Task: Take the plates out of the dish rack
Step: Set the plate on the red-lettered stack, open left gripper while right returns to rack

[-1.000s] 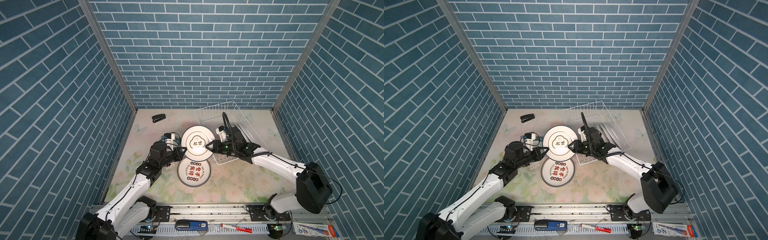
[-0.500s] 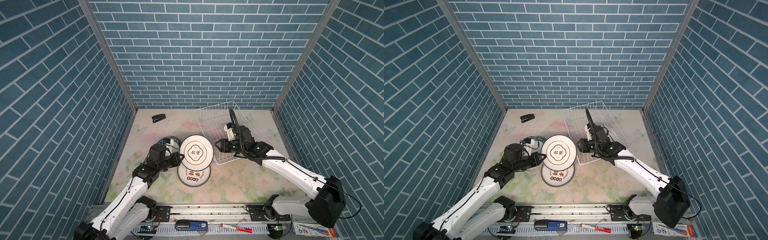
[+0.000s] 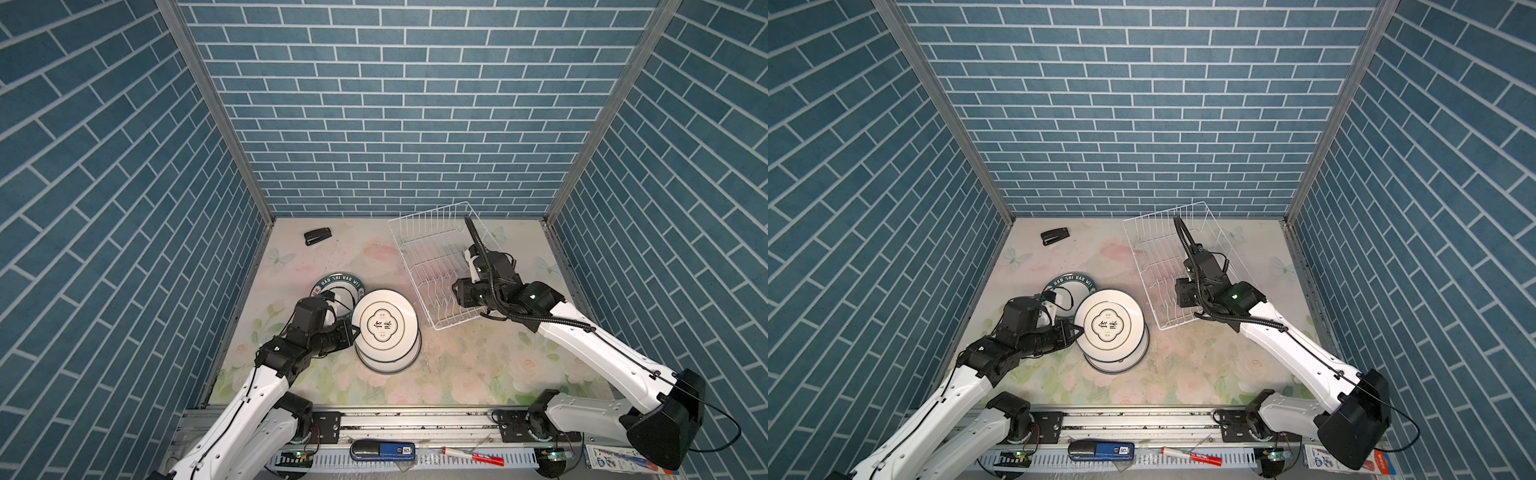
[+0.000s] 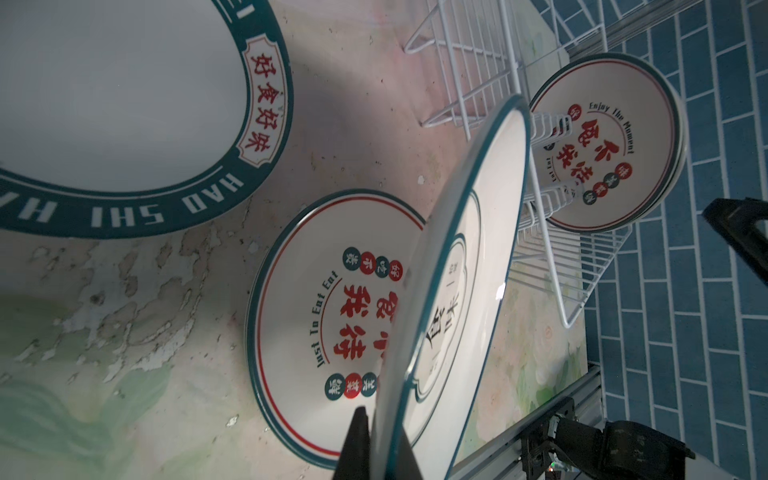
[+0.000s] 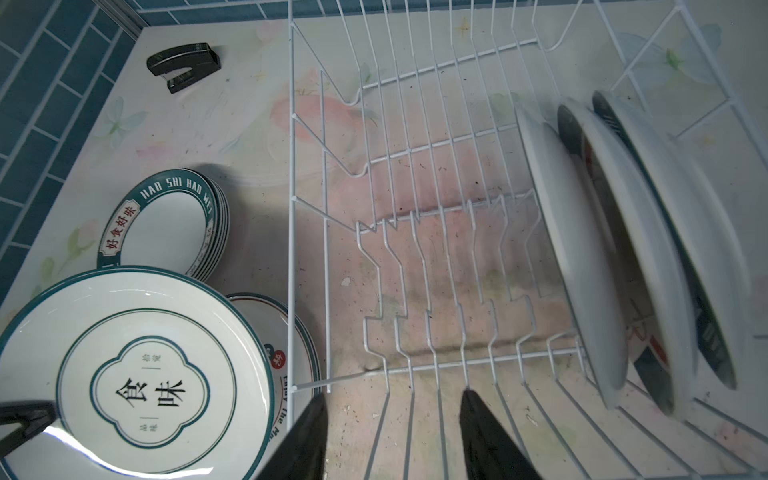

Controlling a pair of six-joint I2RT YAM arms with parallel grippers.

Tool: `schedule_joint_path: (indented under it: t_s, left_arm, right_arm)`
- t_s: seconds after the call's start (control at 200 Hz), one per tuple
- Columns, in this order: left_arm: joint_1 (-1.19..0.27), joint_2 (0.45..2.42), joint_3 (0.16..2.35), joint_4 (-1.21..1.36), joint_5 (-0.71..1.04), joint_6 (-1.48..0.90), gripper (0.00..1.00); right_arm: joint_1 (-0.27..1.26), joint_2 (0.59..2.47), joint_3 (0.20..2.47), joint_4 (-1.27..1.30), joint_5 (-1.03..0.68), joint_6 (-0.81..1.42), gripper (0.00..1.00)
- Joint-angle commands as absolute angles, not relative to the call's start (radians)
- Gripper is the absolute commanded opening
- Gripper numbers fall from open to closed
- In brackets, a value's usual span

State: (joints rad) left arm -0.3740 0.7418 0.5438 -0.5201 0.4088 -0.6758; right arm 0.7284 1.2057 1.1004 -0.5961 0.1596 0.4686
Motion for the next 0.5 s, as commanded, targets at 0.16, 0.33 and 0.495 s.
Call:
schedule_joint_path:
  t_s: [0.16, 0.33, 0.495]
  left_arm:
    - [-0.365, 0.756, 0.508, -0.506, 0.437, -0.659, 0.00]
    - [-0.365, 0.806, 0.488, -0.462, 0.451, -0.669, 0.00]
    - [-0.362, 0.845, 0.477, -0.450, 0.456, -0.675, 0.00]
  right_arm:
    - [0.730, 1.193, 1.168, -0.698, 0.250, 0.382, 0.52]
    - [0.730, 1.191, 1.151, -0.686, 0.253, 0.380, 0.53]
    - [0.730, 1.185, 1.147, -0.694, 0.273, 0.370, 0.53]
